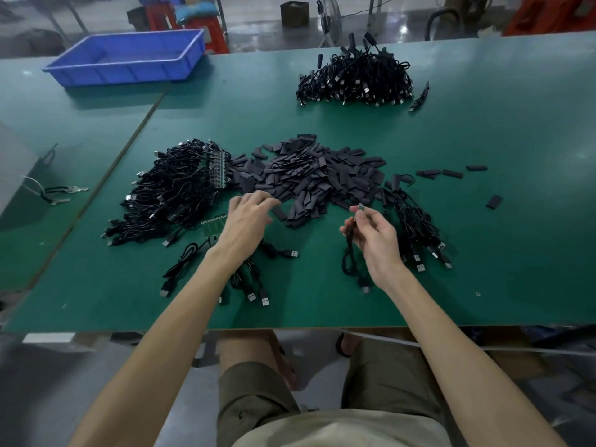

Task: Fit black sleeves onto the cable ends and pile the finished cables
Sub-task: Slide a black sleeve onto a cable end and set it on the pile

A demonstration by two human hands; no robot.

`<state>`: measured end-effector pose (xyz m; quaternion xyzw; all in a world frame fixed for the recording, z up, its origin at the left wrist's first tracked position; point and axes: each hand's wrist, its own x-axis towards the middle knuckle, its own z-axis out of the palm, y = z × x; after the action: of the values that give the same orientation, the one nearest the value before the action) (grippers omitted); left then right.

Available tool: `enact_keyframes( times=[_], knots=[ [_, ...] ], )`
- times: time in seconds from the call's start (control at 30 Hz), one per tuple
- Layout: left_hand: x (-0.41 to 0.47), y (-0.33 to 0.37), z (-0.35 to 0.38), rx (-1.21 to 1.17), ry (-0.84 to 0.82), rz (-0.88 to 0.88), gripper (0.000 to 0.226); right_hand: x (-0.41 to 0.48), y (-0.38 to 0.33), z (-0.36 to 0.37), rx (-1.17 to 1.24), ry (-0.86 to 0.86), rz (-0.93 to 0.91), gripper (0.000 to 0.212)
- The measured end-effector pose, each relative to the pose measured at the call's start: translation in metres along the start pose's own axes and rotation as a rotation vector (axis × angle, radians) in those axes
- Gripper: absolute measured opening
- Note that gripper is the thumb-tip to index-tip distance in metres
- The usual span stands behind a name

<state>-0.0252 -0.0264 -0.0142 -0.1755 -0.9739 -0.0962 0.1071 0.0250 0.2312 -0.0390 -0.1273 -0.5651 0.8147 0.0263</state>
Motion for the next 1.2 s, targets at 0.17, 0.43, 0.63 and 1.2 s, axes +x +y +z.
enact_keyframes(
  times=[0.17,0.43,0.63,1.2],
  knots=[
    [0.019,0.007,0.008,-0.050,-0.170,-0.027,0.034,-0.002,0.005,0.000,-0.175,-0.050,-0.067,0.018],
    [0.018,0.002,0.011,-0.067,-0.144,-0.102,0.015,-0.007,0.006,0.002,-0.391,-0.160,-0.126,0.015],
    [0.009,0.006,0.009,-0.140,-0.122,-0.128,0.010,-0.009,0.008,0.005,-0.480,-0.217,-0.137,0.018],
    [-0.006,0.077,0.027,-0.901,-0.074,-0.148,0.018,-0.006,0.009,0.001,-0.484,-0.208,-0.190,0.013]
  ],
)
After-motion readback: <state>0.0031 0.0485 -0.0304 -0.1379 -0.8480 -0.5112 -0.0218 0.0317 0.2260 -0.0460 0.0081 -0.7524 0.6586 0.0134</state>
